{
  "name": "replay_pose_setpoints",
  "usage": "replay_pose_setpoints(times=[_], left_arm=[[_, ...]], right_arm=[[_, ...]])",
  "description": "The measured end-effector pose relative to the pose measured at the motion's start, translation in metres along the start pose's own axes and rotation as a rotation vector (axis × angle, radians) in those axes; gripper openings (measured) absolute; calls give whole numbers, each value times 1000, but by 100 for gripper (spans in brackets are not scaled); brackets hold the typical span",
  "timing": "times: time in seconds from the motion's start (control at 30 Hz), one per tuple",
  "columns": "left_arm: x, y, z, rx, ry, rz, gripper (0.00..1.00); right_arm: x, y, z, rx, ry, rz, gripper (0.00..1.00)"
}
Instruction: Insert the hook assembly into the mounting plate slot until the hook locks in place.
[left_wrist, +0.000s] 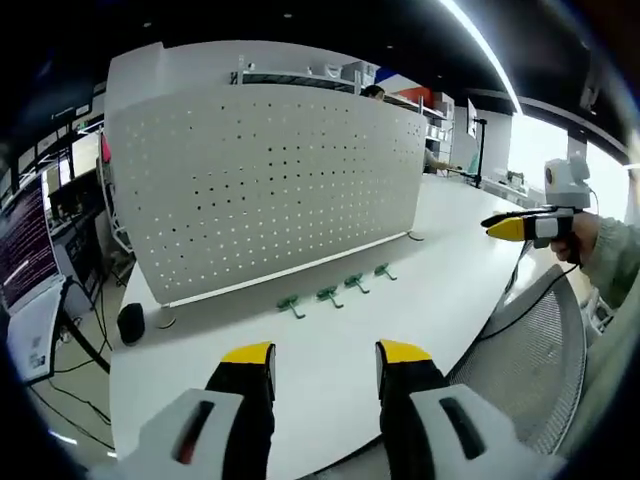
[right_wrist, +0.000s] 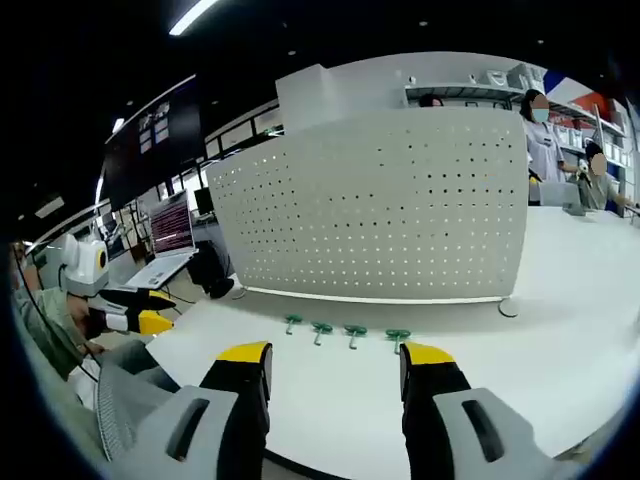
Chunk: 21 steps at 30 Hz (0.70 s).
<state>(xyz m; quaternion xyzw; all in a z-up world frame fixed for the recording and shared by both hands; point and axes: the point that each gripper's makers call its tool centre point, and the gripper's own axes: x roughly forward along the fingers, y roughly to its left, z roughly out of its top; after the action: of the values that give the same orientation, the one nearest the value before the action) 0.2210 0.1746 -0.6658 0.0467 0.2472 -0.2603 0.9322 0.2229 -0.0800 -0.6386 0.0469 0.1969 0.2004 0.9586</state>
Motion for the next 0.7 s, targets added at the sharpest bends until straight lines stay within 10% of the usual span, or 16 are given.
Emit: replay_pose_setpoints(times=[0.7], left_arm=[[6, 4, 0, -12, -6, 0, 42]], right_arm=[[4, -1, -3, 4, 6, -2, 50]])
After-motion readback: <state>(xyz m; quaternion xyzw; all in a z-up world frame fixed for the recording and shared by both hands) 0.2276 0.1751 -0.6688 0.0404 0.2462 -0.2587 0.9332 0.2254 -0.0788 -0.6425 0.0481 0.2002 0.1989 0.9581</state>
